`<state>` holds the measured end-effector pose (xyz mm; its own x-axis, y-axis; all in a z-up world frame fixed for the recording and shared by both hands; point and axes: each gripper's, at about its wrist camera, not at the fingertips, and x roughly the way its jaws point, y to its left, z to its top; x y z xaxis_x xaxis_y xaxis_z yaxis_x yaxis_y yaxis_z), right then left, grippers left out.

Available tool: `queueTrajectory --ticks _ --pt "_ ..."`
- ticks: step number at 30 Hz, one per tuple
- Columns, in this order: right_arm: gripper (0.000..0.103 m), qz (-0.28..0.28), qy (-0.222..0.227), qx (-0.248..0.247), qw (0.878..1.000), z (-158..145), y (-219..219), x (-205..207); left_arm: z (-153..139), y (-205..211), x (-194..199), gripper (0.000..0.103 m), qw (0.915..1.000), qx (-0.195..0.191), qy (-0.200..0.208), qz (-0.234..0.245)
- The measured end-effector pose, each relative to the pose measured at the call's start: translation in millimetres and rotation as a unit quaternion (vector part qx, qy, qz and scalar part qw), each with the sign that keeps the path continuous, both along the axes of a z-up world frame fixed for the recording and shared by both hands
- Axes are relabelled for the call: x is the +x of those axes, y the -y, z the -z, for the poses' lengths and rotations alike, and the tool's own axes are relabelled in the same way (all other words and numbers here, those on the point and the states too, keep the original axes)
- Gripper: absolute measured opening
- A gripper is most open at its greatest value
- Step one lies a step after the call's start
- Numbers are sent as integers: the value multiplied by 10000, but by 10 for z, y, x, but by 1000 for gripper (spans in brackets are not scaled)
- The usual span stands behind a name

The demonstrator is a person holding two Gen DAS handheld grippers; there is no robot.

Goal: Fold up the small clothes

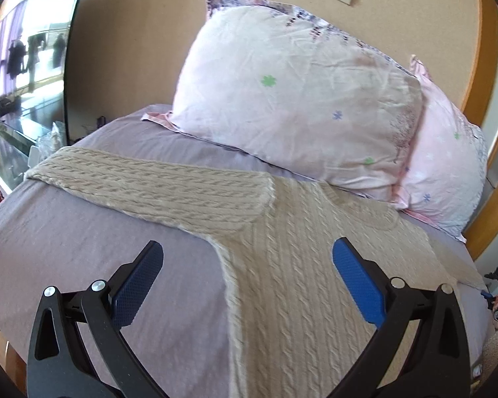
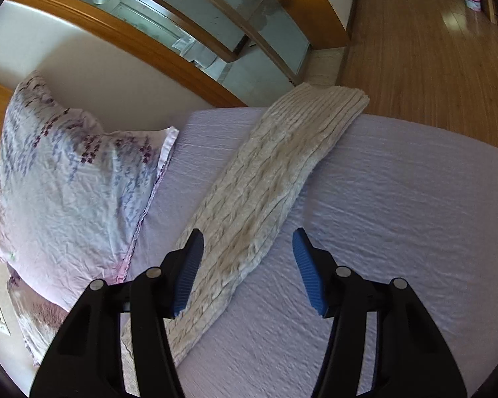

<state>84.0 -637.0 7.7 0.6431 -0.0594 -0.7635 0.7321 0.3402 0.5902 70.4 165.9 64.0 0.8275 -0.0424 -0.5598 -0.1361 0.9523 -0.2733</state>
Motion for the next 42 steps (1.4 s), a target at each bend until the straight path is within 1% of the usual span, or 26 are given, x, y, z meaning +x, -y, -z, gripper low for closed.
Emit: queueTrajectory --ticks 1,3,5,6,8,10,12,14,17,19,20,21,22,24,25,26,27,28,31,34,36,37,38,39,41,42 --pt "42 70 -89 -52 9999 19 24 62 11 -95 33 102 10000 -21 -8 -92" --pt "12 230 -237 -62 9994 96 82 131 49 -297 50 102 9992 -153 -47 -355" --pt "10 246 -257 -29 9994 116 115 202 97 -500 59 102 9979 -365 -159 -518" --pt "9 211 -332 -210 9990 40 68 247 115 -609 81 102 9970 -506 -210 -553" --pt "8 -152 -247 -1084 9937 -302 -246 393 139 -809 70 102 9951 -626 -231 -726" --pt "7 -758 166 -1765 9812 -702 -739 572 158 -1003 43 102 9927 -652 -87 -1010" --pt "7 -1515 728 -2112 9629 -1057 -1374 747 151 -1173 30 102 9891 -580 35 -1354" --pt "7 -2446 1272 -2370 9316 -1340 -2153 901 127 -1301 49 102 9870 -425 133 -1546" --pt "7 -3960 1794 -2330 8699 -1436 -3384 1039 160 -1478 127 102 9836 -489 31 -1736" --pt "11 -5146 1671 -2032 8161 -1220 -4195 1108 221 -1622 157 102 9800 -800 -41 -1823" --pt "17 -5646 1492 -1834 7908 -1059 -4536 1117 257 -1695 170 102 9769 -969 -77 -1905" --pt "32 -6029 1280 -1671 7695 -914 -4801 1105 291 -1768 178 102 9728 -1131 -97 -2019" --pt "38 -6240 1156 -1575 7566 -808 -4953 1074 331 -1851 184 102 9683 -1321 -110 -2118" --pt "55 -6204 1285 -1604 7569 -765 -4955 1015 423 -2017 205 99 9586 -1802 -123 -2203" --pt "62 -6080 1370 -1671 7640 -788 -4871 982 470 -2093 216 93 9529 -2064 -129 -2220" --pt "75 -5910 1445 -1724 7747 -823 -4753 952 521 -2175 221 87 9464 -2331 -132 -2231" --pt "79 -5753 1492 -1739 7852 -862 -4627 908 573 -2252 239 85 9395 -2569 -156 -2260" --pt "79 -5615 1485 -1718 7957 -876 -4480 906 623 -2324 261 81 9334 -2754 -196 -2293" --pt "80 -5234 1387 -1628 8248 -882 -4126 908 656 -2486 330 74 9284 -2808 -131 -2432" --pt "81 -4969 1289 -1599 8431 -830 -3843 880 690 -2662 415 62 9183 -3020 -154 -2555" --pt "81 -4866 1280 -1566 8499 -801 -3733 857 729 -2777 441 44 9068 -3222 -229 -2708" --pt "81 -4836 1284 -1558 8517 -794 -3684 826 746 -2816 447 21 9023 -3241 -340 -2822" --pt "81 -4829 1292 -1568 8518 -798 -3642 794 721 -2815 461 9 9031 -3160 -399 -2881" --pt "81 -4833 1297 -1599 8509 -778 -3634 798 628 -2741 490 9 9113 -2972 -344 -2828" --pt "81 -4823 1326 -1677 8495 -807 -3601 779 293 -2416 628 8 9430 -2310 -139 -2392" --pt "81 -4811 1356 -1701 8493 -827 -3586 786 106 -2182 731 8 9597 -1988 10 -1987"
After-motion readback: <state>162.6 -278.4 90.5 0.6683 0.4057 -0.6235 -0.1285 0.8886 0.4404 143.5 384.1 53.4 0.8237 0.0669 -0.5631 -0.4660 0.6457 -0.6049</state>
